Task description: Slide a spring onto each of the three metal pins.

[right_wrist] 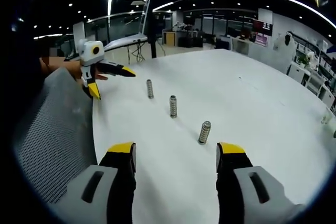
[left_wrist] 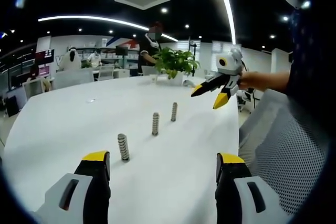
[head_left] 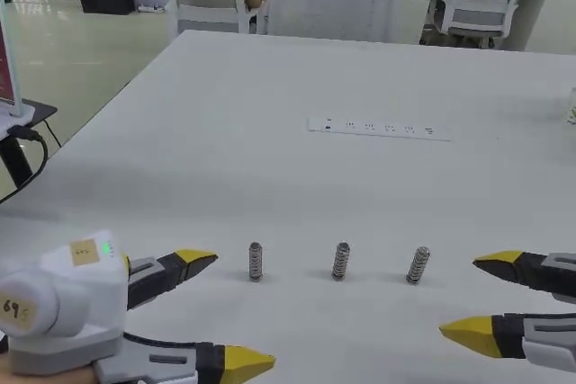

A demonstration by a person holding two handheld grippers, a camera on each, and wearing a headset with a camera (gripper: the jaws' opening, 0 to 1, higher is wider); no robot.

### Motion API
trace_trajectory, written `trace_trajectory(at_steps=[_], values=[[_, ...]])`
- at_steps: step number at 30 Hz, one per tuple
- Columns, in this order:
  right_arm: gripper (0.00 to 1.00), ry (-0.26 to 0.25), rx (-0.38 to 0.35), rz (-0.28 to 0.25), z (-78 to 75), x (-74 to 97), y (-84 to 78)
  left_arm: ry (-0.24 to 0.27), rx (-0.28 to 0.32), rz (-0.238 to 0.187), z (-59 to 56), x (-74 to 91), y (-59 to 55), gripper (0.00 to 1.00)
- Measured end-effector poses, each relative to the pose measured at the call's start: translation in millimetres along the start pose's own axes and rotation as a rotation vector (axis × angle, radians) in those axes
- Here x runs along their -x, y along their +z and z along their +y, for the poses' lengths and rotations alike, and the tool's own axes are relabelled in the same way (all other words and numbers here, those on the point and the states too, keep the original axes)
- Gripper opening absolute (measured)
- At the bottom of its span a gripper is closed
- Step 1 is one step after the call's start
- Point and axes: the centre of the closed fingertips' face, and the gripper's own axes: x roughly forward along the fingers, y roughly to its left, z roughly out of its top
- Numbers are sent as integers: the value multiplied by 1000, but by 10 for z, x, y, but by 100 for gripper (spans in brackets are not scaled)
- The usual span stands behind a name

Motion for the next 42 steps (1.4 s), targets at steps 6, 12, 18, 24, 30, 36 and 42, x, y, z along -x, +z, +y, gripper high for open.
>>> trace_trajectory(at_steps=[6, 12, 18, 24, 30, 36, 42], values=[[67, -8, 19, -34, -33, 19, -3, 6, 8, 4, 7, 7, -27, 81], [72, -14, 22, -60, -53, 29, 14, 12, 12, 4, 31, 3, -27, 81], [77, -9, 19, -71, -45, 22, 6, 19, 18, -2, 51, -16, -14, 82], [81, -2, 12, -76, -27, 4, 8, 32, 26, -6, 90, -12, -23, 83], [81, -4, 15, -72, -27, -18, 14, 51, 34, -5, 144, 12, -40, 83], [82, -7, 9, -76, -39, -27, 35, 60, 41, -18, 170, 31, -20, 84], [82, -9, 3, -77, -41, -43, 44, 62, 47, -19, 182, 34, -38, 84]])
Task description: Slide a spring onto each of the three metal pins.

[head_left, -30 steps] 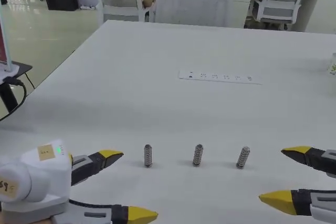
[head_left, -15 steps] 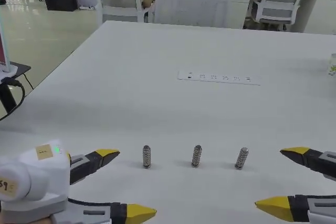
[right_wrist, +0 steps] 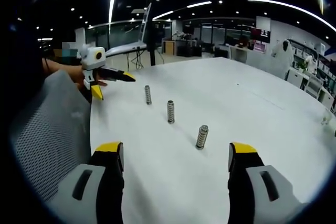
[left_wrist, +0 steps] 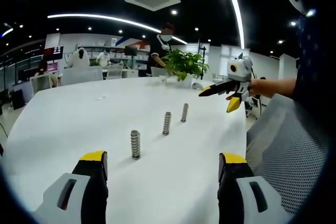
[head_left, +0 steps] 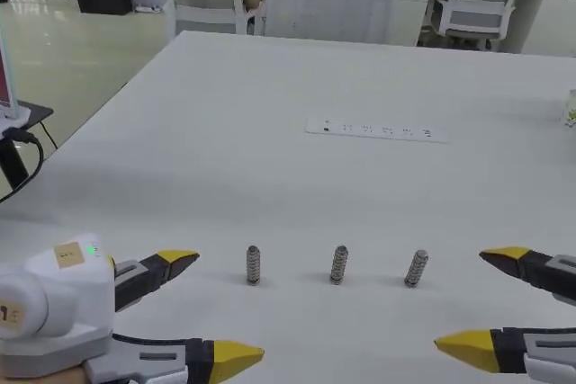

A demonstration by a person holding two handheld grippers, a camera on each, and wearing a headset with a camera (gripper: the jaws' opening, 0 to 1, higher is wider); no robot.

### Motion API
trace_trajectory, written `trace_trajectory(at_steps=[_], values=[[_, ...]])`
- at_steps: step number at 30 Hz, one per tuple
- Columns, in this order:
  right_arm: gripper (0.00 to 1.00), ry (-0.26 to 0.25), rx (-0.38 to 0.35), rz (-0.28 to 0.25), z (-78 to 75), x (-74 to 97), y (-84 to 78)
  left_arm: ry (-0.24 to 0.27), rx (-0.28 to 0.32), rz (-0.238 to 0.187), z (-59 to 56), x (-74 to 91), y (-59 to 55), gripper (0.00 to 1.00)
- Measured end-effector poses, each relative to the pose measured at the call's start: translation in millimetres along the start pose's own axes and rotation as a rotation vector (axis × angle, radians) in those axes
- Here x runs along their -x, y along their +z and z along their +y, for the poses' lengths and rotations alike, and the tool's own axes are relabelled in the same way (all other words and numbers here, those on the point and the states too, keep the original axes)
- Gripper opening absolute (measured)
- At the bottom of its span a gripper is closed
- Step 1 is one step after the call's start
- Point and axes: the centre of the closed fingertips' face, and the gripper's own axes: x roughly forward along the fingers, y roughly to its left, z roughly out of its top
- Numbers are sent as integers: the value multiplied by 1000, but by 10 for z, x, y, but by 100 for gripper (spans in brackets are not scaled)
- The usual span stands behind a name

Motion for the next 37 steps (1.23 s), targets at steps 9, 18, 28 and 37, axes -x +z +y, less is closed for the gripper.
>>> trace_trajectory(at_steps=[9, 18, 28, 37], values=[[83, -1, -12, 1, 4, -22, -6, -1, -1, -2, 8, -1, 12, 85], [83, -5, -15, 5, 4, -17, -17, -6, -3, -4, 4, -19, 16, 85], [83, -5, -22, 5, 13, -20, -24, -8, -5, -3, 9, -24, 22, 85], [83, -3, -21, 8, 12, -19, -30, -5, -4, 0, 12, -23, 9, 85]])
